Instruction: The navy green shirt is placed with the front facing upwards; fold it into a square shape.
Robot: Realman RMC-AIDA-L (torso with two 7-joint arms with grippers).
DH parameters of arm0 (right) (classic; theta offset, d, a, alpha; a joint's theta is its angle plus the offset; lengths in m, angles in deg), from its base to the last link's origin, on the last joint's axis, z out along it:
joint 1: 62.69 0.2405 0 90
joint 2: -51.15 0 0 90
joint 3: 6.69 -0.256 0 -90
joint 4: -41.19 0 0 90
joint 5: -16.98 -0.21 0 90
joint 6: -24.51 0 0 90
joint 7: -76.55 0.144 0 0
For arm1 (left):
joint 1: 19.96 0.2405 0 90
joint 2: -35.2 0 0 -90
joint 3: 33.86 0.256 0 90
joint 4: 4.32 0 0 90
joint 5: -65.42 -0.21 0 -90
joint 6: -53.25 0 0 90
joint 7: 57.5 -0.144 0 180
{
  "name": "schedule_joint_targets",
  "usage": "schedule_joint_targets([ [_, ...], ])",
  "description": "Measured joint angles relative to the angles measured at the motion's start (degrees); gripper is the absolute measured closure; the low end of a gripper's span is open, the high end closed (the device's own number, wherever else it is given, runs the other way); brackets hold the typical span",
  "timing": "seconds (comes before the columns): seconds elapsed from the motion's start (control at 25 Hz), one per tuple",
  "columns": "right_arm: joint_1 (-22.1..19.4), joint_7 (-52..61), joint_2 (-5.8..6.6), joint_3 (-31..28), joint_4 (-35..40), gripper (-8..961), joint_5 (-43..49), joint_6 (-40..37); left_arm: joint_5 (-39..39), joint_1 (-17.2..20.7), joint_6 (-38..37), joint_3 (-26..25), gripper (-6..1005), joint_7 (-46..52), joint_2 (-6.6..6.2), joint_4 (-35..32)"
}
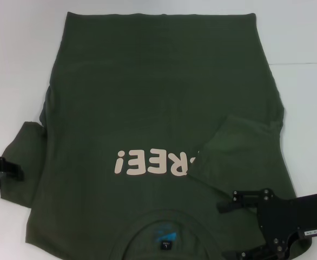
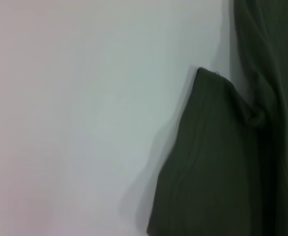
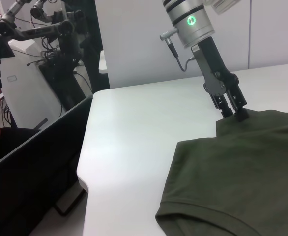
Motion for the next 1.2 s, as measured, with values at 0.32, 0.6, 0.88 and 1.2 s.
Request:
schedule_joint_targets([
  [0.32, 0.1, 0.0, 0.04, -0.1, 0.0, 58, -0.1, -0.3, -0.2, -0.2, 0.2, 0.2, 446, -0.1, -0.07, 0.0],
  [0.6, 0.0, 0.0, 0.09, -0.2, 0.0, 83, -0.1, -0.4, -0.3, -0.2, 0.3, 0.5, 721, -0.2, -0.07, 0.0],
  [0.88, 0.0, 0.2, 0.09, -0.3, 0.0, 84, -0.1, -0.3, -1.0, -0.1, 0.4, 1.6, 900, -1.4, 0.10, -0.2],
  [1.2, 0.0, 0.3, 0.09, -0.3, 0.0, 84, -0.1, -0.3, -1.1, 0.7, 2.0, 4.5, 924, -2.4, 0.96, -1.5],
])
